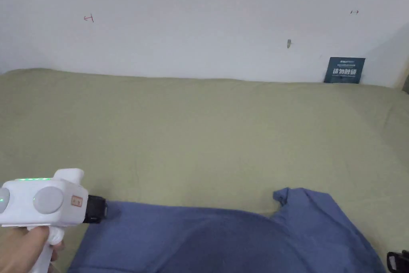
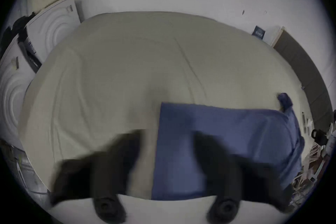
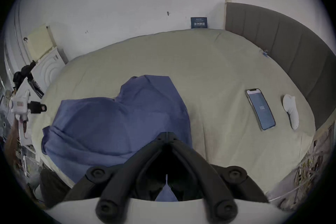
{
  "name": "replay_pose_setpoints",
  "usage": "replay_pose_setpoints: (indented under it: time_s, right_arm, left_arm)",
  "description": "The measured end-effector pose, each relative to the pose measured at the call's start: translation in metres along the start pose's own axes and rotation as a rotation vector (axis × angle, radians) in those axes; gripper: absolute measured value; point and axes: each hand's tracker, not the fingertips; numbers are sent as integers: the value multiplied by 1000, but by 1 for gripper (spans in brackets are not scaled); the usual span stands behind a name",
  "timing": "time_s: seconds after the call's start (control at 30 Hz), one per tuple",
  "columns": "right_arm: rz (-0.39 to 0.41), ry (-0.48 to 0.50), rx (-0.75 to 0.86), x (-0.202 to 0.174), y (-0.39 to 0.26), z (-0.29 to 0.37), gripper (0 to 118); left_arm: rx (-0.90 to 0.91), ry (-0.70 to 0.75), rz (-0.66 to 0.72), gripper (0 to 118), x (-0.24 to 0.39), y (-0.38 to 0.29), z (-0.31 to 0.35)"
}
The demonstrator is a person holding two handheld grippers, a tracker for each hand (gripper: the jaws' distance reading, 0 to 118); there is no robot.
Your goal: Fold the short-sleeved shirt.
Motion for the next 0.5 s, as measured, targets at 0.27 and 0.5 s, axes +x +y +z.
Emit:
replay_pose_setpoints:
  time_s: [0.27, 0.5]
  right_arm:
    - [27, -19, -74, 18, 11, -53, 0]
    - [69, -33, -92, 24, 40, -83, 0]
  left_arm:
    - [-99, 57, -35, 107, 2, 15, -79]
    - [-65, -11, -100, 2, 10, 14, -54]
